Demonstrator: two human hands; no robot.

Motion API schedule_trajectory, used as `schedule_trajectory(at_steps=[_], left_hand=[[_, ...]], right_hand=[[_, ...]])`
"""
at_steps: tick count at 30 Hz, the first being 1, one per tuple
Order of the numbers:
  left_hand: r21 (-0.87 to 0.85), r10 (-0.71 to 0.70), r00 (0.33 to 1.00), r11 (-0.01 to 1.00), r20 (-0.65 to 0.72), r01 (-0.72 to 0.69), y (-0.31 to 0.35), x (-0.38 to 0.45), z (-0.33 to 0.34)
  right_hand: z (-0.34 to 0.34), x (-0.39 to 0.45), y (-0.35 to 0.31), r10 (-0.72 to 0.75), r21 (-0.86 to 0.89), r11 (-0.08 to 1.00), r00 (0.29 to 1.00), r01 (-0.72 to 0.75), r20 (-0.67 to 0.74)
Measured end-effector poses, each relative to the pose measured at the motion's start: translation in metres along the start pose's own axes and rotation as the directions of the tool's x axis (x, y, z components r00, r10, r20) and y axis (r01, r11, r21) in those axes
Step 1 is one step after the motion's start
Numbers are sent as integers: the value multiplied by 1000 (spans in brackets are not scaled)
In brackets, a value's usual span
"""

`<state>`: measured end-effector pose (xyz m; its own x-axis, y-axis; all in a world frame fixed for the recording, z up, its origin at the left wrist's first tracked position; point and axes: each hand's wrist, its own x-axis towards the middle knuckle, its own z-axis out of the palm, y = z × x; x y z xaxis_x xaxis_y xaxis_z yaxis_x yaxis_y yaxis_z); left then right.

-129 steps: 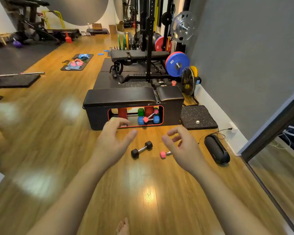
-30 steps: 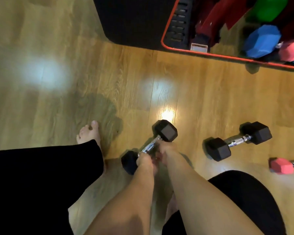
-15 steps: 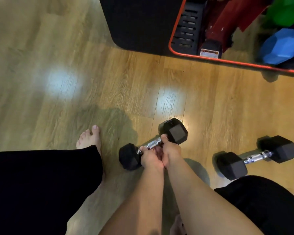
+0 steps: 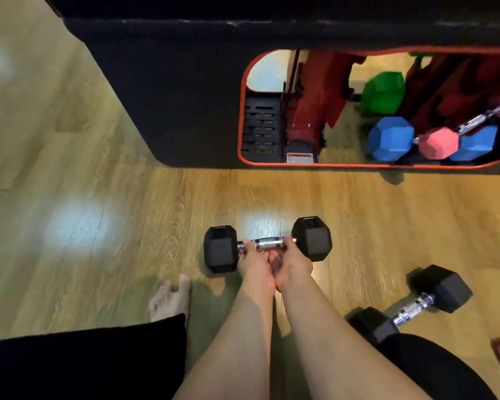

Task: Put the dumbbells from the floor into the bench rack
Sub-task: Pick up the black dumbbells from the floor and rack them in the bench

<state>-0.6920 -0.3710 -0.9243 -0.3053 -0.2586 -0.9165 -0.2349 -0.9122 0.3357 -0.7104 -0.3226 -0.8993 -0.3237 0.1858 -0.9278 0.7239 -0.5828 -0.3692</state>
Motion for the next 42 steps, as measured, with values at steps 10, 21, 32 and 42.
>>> schedule_trajectory(at_steps=[10,21,32,42], left_hand=[[67,-154,978,984,-142,165,-31,24,-6],[312,-133,991,941,-13,131,3,65,79],[584,-336,941,755,-45,298,37,56,108],[950,523,847,210,93,-233,67,17,71]], right_hand=[[-15,42,4,54,-29,998,979,-61,-198],[37,87,-44,11,120,993,988,8,-154],[38,83,-81,37,-214,975,991,-64,-130],[8,57,-103,-664,-927,293,748,236,-19]])
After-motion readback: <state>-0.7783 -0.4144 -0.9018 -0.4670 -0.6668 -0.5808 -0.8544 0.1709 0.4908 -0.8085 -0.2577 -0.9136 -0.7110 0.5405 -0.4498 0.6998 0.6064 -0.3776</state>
